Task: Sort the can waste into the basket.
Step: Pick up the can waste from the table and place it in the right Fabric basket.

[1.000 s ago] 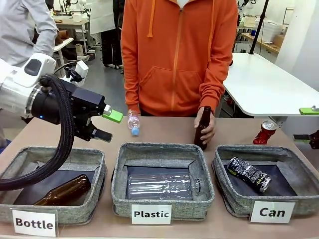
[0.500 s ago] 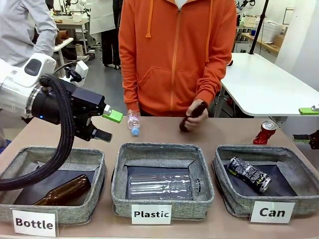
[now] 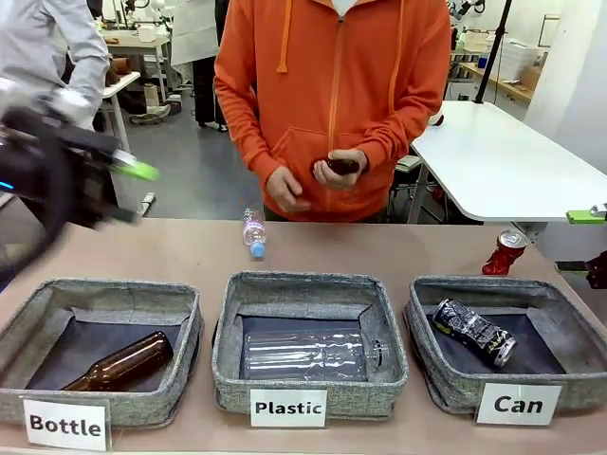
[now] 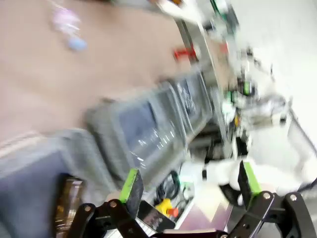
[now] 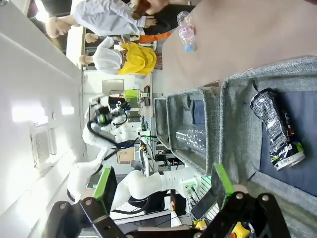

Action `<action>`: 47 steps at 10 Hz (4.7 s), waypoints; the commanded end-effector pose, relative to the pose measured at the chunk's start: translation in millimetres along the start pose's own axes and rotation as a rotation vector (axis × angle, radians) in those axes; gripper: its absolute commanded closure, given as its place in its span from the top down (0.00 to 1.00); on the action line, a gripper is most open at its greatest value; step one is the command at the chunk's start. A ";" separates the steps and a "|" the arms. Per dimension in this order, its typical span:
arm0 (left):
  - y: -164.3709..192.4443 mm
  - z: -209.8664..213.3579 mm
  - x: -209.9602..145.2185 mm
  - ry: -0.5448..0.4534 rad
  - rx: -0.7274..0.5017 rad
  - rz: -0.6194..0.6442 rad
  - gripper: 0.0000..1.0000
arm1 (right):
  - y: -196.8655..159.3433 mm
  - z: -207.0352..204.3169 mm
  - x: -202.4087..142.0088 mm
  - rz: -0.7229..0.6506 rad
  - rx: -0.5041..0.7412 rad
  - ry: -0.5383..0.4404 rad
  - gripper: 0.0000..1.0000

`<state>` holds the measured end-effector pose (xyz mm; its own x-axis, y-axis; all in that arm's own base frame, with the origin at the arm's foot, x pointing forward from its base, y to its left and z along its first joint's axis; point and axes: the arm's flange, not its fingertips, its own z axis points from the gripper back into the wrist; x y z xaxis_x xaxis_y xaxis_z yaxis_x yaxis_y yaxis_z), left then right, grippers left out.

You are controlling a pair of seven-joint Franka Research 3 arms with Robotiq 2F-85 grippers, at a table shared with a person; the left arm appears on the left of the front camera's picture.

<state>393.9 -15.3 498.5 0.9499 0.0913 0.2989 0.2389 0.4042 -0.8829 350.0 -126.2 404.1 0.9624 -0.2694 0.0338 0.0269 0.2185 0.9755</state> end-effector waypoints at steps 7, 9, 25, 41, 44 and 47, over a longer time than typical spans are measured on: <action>93.4 85.3 32.9 -0.108 -0.176 0.072 1.00 | 1.8 6.8 13.3 -0.037 0.027 -0.009 1.00; 109.8 68.9 -3.1 -0.093 -0.191 0.075 1.00 | -0.3 -0.5 9.6 -0.004 -0.004 0.012 1.00; 120.6 186.2 -59.5 -0.344 -0.128 0.021 1.00 | -0.3 -0.5 9.6 -0.004 -0.004 0.012 1.00; 57.1 -27.4 7.5 0.128 -0.008 -0.105 1.00 | 14.0 101.6 9.6 0.737 -0.351 -0.464 1.00; 57.1 -27.4 7.5 0.128 -0.008 -0.105 1.00 | -31.0 87.8 55.8 1.005 -0.313 -0.027 1.00; 57.1 -27.4 7.5 0.128 -0.008 -0.105 1.00 | -59.4 56.4 92.0 1.273 -0.437 -0.083 1.00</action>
<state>422.2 -16.9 440.8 0.9428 -0.0570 0.3284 0.3230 0.3993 -0.8580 410.5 -222.1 366.0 0.4826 0.2917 0.8259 -0.7671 0.5958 0.2378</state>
